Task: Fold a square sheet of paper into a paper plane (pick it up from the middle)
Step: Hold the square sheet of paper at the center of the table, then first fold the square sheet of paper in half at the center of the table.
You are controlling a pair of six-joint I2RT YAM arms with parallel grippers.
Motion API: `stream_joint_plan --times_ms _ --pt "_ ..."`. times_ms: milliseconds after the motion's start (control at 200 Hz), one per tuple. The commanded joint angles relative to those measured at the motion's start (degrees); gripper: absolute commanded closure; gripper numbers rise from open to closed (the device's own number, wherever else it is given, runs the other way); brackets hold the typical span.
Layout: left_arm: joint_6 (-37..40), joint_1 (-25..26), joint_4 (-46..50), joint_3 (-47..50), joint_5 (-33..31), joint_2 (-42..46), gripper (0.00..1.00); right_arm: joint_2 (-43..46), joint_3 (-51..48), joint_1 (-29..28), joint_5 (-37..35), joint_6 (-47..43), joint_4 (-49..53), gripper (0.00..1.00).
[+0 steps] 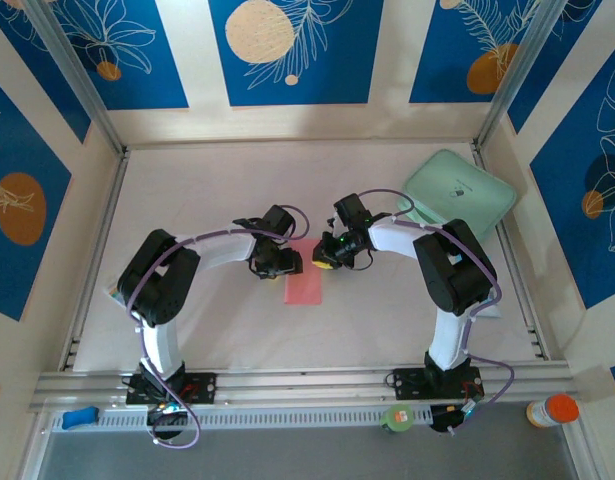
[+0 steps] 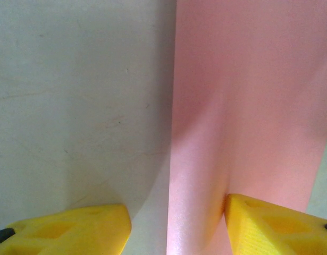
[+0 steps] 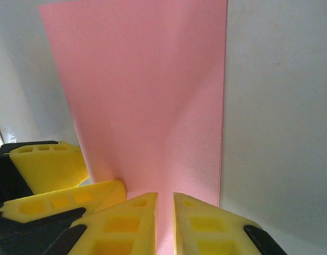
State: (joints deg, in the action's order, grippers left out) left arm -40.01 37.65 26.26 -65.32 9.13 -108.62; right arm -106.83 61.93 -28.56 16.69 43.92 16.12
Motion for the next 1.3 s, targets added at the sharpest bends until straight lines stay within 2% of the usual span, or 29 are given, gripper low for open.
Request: stream_joint_plan --times_ms 0,400,670,830,1066,1151,1291 --pt "1.2 1.9 -0.6 4.3 1.0 -9.5 0.41 -1.4 1.5 -0.4 2.0 -0.6 0.6 0.85" --pt "0.5 2.0 -0.4 4.4 0.8 -10.1 0.41 -3.4 1.4 -0.5 1.8 -1.3 1.3 0.88" --pt "0.3 2.0 0.7 4.0 0.4 -8.9 0.41 -5.3 0.0 -0.2 -1.9 -3.8 4.6 0.92" --pt "-0.1 1.9 3.4 1.5 -1.0 -4.0 0.41 -7.5 0.0 0.7 -4.2 -7.2 6.9 0.95" --pt "-2.7 1.0 6.0 -0.4 -6.4 7.3 0.38 -10.5 1.9 0.8 -5.3 -13.9 8.6 0.97" --pt "-3.0 0.5 3.5 0.2 -4.0 10.0 0.39 -10.9 2.4 0.6 -5.4 -16.2 8.8 0.97" --pt "-4.7 -0.2 -5.6 1.4 7.6 10.2 0.50 -11.3 3.3 0.3 -5.6 -18.6 9.0 0.98"
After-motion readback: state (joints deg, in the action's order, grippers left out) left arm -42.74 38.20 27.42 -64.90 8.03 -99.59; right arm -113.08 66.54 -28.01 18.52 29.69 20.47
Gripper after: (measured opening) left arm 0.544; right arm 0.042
